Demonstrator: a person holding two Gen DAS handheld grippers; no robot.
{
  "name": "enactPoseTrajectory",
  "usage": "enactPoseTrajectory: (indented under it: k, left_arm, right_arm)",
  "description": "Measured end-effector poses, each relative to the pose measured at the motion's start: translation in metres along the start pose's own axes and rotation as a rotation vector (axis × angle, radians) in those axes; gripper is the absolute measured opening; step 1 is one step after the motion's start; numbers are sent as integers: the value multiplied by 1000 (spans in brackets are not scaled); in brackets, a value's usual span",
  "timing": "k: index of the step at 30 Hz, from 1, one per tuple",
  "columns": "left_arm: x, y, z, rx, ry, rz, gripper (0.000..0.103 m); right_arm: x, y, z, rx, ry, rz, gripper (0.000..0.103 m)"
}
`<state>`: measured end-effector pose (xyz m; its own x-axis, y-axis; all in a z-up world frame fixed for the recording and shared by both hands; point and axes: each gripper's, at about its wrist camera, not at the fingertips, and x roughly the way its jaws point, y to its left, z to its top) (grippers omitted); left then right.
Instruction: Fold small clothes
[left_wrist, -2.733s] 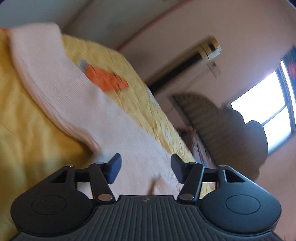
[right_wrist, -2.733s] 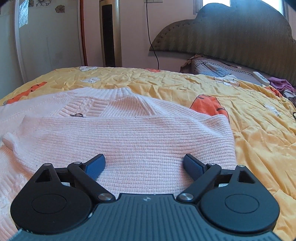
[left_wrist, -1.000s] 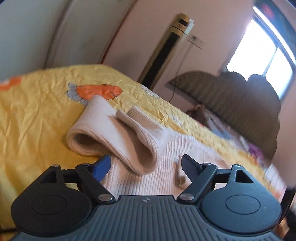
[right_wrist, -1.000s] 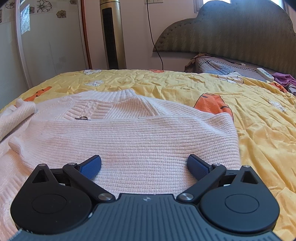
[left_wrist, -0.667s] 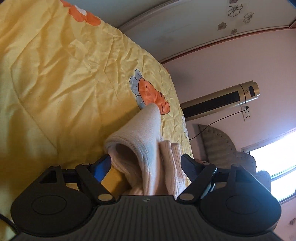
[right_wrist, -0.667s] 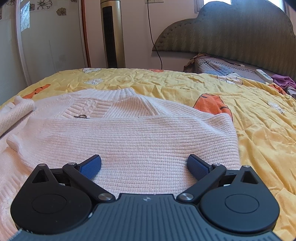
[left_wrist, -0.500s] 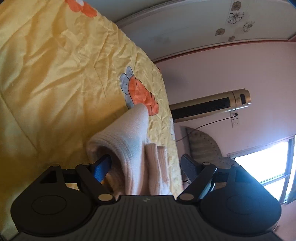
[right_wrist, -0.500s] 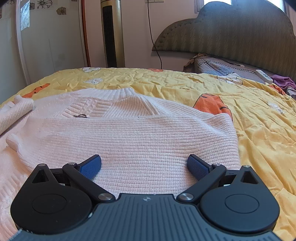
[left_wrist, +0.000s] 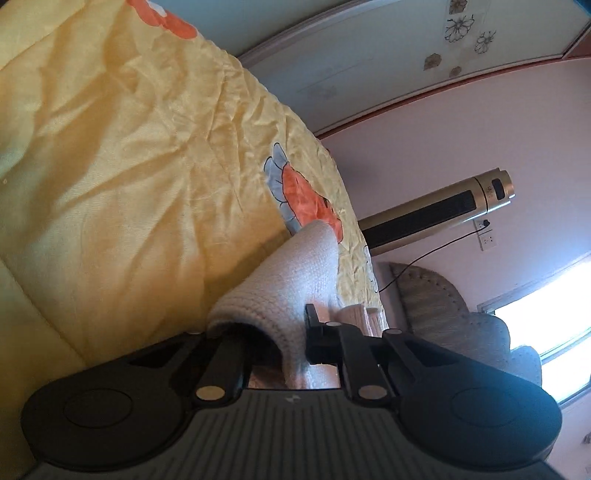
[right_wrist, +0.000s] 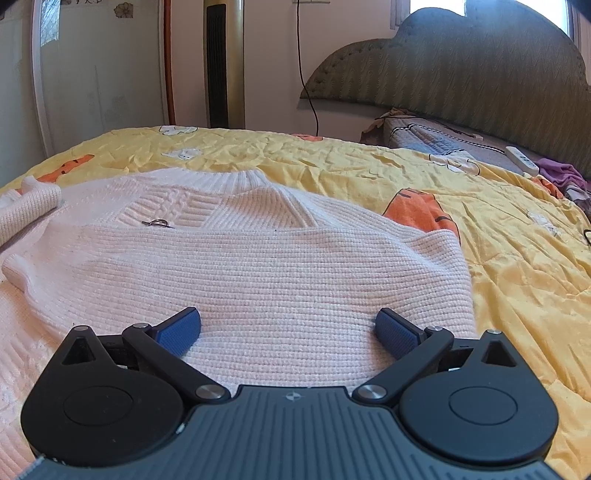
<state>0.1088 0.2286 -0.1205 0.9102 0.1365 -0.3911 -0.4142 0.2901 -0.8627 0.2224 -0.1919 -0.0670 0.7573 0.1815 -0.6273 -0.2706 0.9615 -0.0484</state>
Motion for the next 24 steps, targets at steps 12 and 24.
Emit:
enactPoseTrajectory:
  k: [12, 24]
  left_arm:
    - [-6, 6, -1, -22, 3, -40, 11]
    - [-9, 9, -2, -42, -2, -55, 10]
  right_arm:
    - [-6, 245, 128, -304, -38, 403, 94]
    - [73, 313, 120, -397, 167, 326, 24]
